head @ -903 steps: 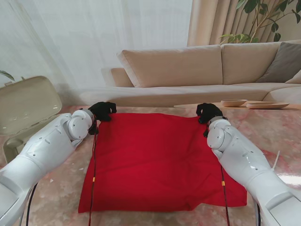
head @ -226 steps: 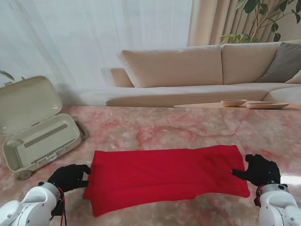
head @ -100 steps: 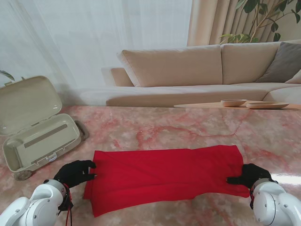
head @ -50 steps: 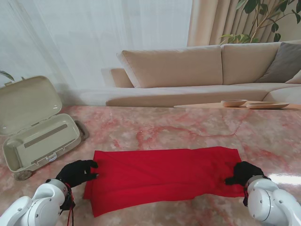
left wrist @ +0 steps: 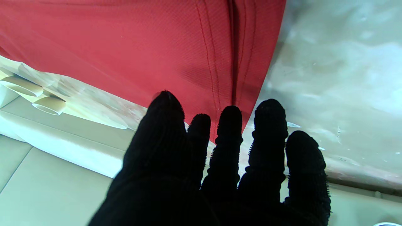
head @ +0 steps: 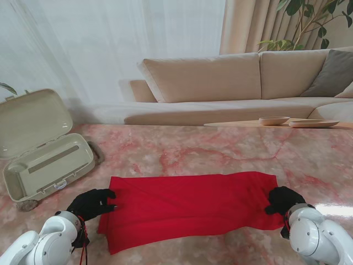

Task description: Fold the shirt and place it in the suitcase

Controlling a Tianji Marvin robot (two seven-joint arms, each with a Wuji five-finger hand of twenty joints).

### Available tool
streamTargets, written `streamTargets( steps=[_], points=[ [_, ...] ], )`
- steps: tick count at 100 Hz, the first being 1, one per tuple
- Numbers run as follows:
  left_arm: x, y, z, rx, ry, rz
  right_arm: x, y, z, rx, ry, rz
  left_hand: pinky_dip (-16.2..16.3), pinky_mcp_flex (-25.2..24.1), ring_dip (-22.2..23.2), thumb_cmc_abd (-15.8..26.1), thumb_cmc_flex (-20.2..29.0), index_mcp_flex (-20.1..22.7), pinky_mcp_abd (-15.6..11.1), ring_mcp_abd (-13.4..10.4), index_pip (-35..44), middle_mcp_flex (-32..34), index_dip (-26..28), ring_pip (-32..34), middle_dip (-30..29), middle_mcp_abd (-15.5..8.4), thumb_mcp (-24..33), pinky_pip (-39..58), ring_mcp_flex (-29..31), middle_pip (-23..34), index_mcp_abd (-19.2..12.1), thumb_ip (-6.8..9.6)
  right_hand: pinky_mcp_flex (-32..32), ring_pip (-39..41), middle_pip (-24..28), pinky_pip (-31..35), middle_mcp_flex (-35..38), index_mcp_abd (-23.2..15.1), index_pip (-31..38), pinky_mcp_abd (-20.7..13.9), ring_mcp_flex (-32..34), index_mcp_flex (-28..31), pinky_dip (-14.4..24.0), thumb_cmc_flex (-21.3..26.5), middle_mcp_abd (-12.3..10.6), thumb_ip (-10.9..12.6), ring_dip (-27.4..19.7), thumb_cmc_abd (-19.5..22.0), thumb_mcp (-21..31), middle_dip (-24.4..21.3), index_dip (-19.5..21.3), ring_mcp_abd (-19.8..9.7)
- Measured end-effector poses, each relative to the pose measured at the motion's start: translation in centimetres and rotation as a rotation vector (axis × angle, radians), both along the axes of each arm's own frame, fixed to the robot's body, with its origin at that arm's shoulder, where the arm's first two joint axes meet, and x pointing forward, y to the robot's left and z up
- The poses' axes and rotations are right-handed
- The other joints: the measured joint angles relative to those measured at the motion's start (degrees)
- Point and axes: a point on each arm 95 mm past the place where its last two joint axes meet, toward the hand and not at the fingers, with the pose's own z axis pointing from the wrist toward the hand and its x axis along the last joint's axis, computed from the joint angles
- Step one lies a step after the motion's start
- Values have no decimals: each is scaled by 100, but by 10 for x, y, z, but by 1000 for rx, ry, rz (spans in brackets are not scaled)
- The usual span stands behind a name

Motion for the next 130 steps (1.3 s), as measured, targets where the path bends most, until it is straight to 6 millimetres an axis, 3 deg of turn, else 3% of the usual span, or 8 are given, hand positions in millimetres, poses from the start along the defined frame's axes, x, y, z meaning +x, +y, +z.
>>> streamTargets(
  steps=[19,34,49,58,67,84,99,130],
  points=[
    [0,0,0,-7,-4,4,0,-2,-3,96,-74,-30,-1,0,0,0,0,0,1,0,0,0,2,0,0,1,0,0,0,0,0,0,84,267,324,-36,283,275,47,-22,48,-139,0,0,-216,-1,69,46,453,70,538,-110],
    [-2,0,0,-10,-19,15,-5,-1,-8,121,-154,-77,-2,-1,0,0,0,0,1,0,0,0,3,0,0,1,0,0,0,0,0,0,749,196,713,97,1116,423,51,-76,906,-128,0,-3,-314,-1,-120,-154,820,202,728,-645],
    [-4,1,3,-5,-30,19,-10,1,-12,141,-212,-107,-3,-1,-1,0,0,0,1,1,0,0,55,0,0,1,0,0,0,0,0,0,1767,483,1030,608,1788,430,73,-113,1853,-106,-5,-17,-423,-1,-281,-388,1109,565,951,-678],
    [-7,2,5,0,-35,21,-12,2,-12,142,-243,-115,-3,-1,-2,0,0,0,1,1,0,0,58,0,0,1,0,0,0,0,0,0,2541,1121,1233,1192,1945,430,122,-249,2423,-50,-423,-24,-428,-1,-257,-565,1231,711,1095,-836],
    [-9,3,7,3,-35,20,-13,2,-9,143,-293,-121,-4,-1,-4,0,0,0,1,1,0,0,58,0,0,1,0,0,0,0,0,0,3499,1695,1355,1630,2057,430,226,-569,3241,28,-778,-26,-245,-1,-246,-827,1400,774,1154,-1307],
    [-12,2,6,-5,-20,13,-12,1,-5,158,-357,-132,-6,-1,-4,-1,0,0,1,1,0,0,58,0,5,2,0,0,0,0,0,0,4517,2146,1549,1827,2381,373,273,-1047,3843,320,-1198,-26,-155,-1,-217,-1324,1588,835,1131,-1896],
    [-13,-2,3,-15,-4,-4,-10,-2,-2,152,-373,-127,-10,-1,-5,-2,0,79,1,1,33,0,59,0,64,2,0,0,0,0,0,0,4662,2459,1548,1944,2606,194,392,-1207,3906,609,-1201,-26,-169,-1,-176,-1802,1729,835,653,-2017],
    [-9,-11,-7,-48,37,-50,-9,-5,5,144,-418,-124,-64,-1,-7,-3,0,82,1,1,37,1,61,0,76,6,0,0,0,0,0,0,4716,2727,1536,2040,2736,-9,539,-1264,3942,668,-1201,-26,-235,-1,-176,-2149,1925,836,570,-2070]
  ],
)
